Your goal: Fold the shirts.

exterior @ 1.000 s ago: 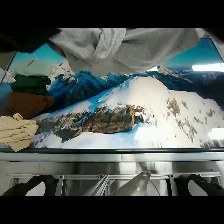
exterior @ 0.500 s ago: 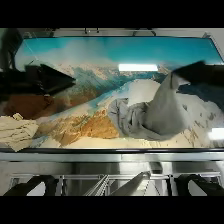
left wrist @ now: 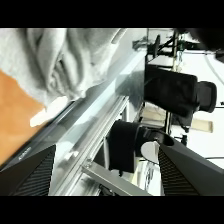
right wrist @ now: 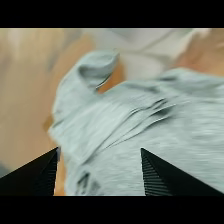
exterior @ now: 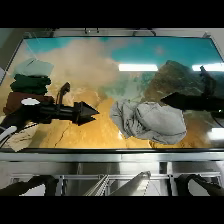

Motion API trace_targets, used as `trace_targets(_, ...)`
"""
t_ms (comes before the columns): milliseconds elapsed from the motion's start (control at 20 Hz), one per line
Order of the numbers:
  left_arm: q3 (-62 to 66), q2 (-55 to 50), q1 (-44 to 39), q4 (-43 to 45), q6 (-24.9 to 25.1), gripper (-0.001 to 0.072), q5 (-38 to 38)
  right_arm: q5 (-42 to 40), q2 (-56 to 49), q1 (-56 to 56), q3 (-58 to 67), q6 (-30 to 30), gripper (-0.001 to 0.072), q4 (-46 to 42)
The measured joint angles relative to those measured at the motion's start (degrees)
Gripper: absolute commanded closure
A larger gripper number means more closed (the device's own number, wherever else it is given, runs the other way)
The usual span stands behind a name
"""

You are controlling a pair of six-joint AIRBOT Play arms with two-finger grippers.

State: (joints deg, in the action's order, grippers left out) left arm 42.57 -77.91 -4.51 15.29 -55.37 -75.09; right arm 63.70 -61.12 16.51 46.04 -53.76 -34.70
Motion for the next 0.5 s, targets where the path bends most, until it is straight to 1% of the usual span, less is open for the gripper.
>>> trace_targets(150,4.02,-6.97,-6.71,0.0,0.44,-0.0011,3.06,0.61,-1.29,7.43,2.01,-5.51,0.009,-5.68)
trace_targets(250,7.96,-11.67,-11.23,0.02,0.17,-0.0011,5.29,2.05,-3.67,9.55,1.38,-7.85,0.0091,-9.27)
trace_targets(300,10.21,-14.16,-13.4,0.09,-0.52,-0.001,6.1,2.16,-5.27,9.97,0.72,-8.52,0.0091,-10.73)
trace_targets(350,12.41,-16.46,-15.23,0.11,-1.29,0.0005,6.67,2.14,-7.28,10.16,0.07,-9.27,0.0092,-12.02)
trace_targets(500,19.52,-23.34,-19.71,0.13,-4.07,0.0008,7.37,2.01,-13.81,9.03,-0.94,-9.68,0.0094,-13.29)
